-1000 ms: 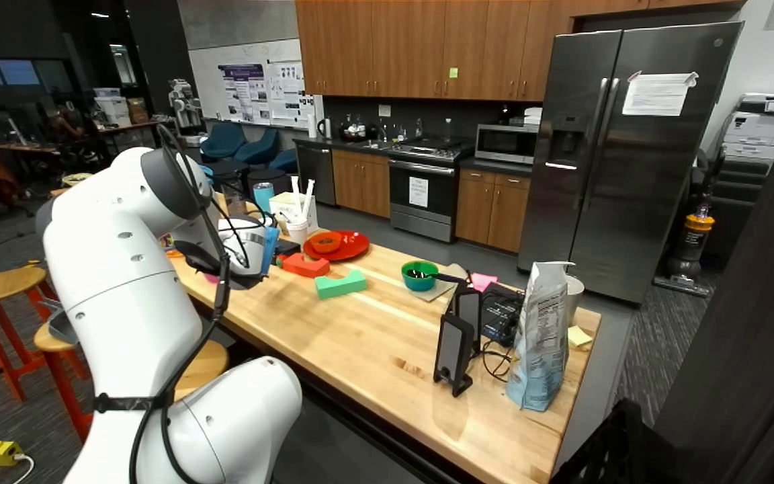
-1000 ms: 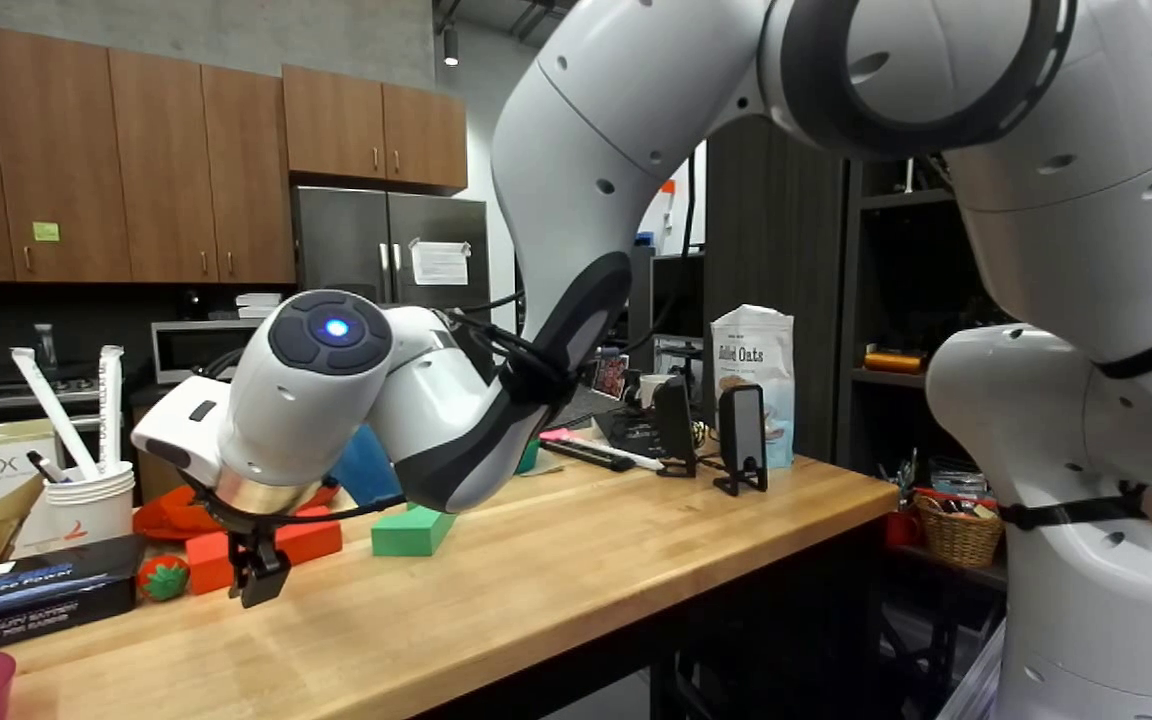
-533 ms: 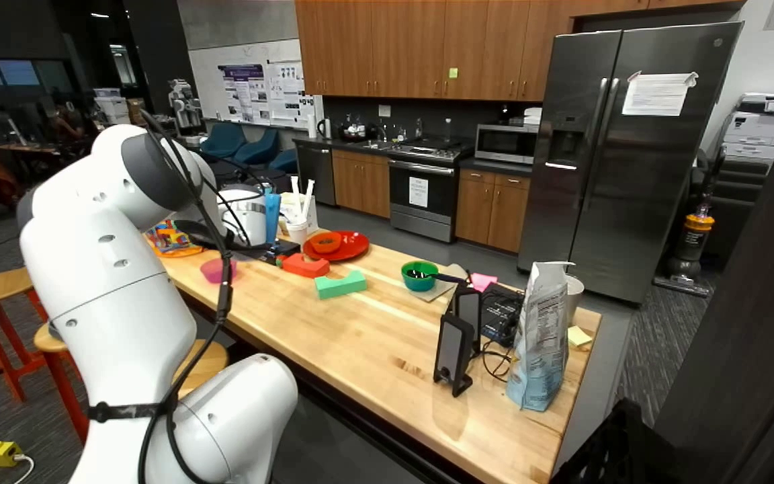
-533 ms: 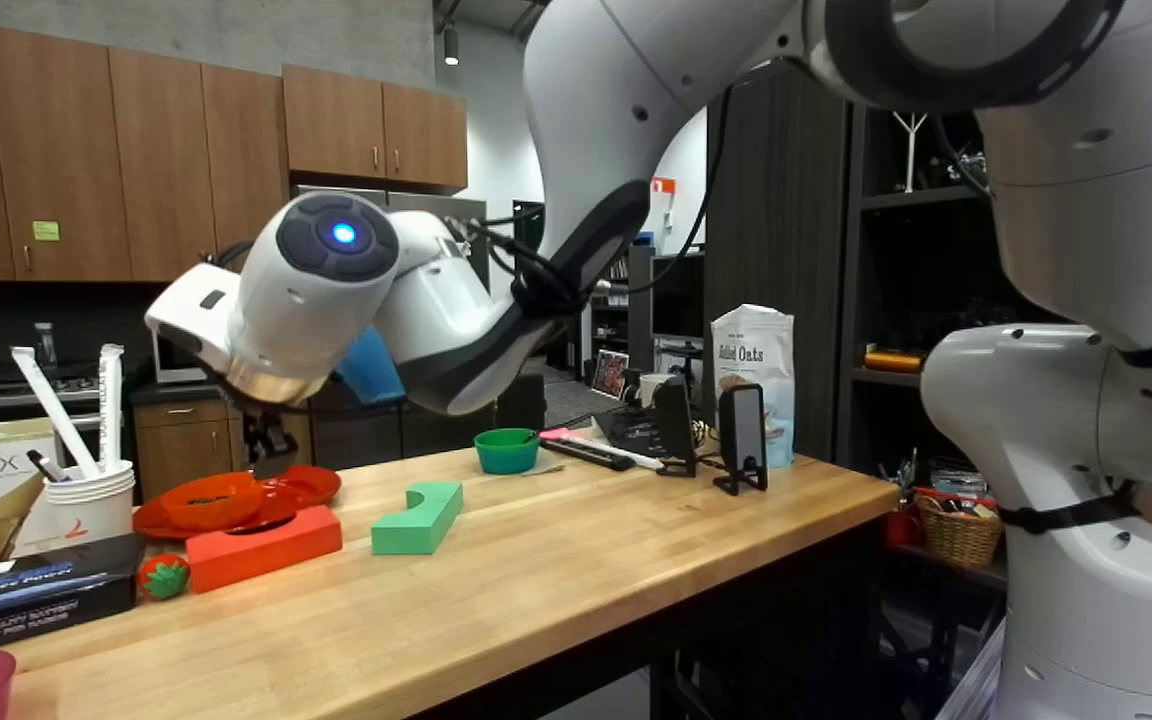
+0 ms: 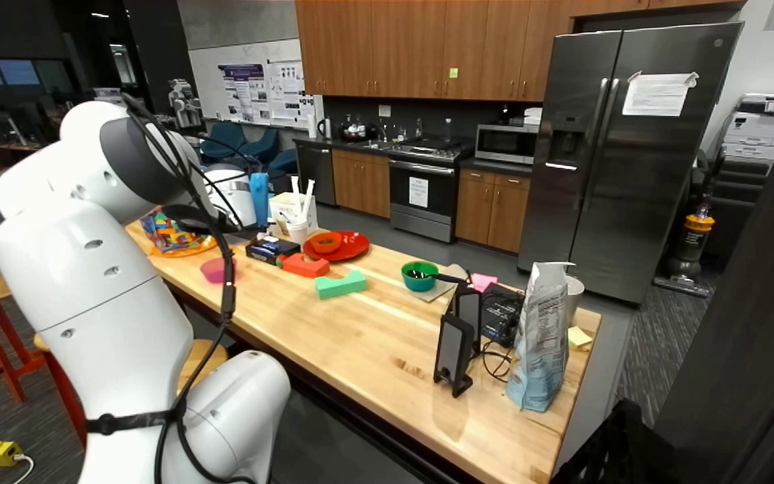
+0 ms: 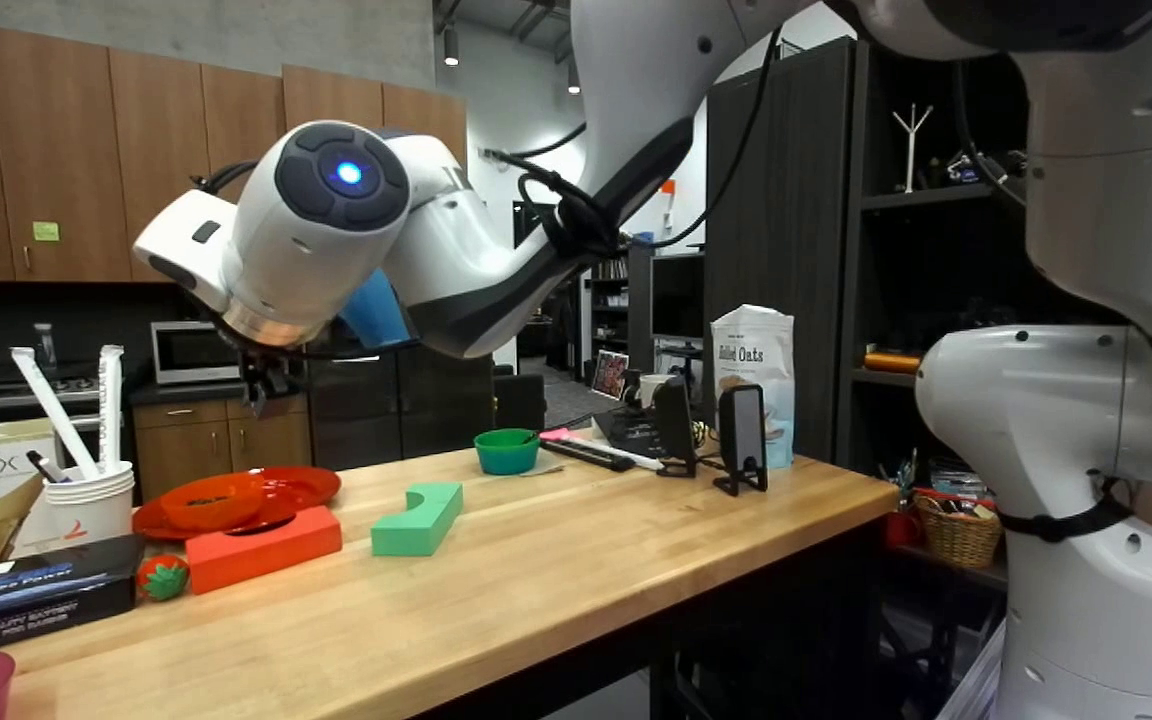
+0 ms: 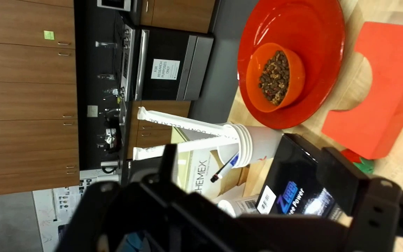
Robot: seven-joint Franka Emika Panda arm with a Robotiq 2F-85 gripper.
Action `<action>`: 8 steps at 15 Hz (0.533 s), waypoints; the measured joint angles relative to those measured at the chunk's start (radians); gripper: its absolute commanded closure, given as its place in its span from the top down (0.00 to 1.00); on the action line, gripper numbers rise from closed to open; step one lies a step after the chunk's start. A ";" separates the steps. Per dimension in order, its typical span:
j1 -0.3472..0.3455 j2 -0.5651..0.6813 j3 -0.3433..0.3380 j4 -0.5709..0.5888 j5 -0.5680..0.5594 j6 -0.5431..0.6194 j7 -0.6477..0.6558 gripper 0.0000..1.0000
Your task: Turn the orange and green blocks to the right
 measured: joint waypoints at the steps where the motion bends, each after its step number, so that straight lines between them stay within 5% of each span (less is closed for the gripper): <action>1: 0.020 0.000 0.002 -0.018 0.000 -0.019 0.008 1.00; 4: 0.097 -0.003 0.003 -0.080 0.000 -0.089 0.027 1.00; 8: -0.031 -0.069 0.258 -0.095 -0.062 -0.308 0.052 1.00</action>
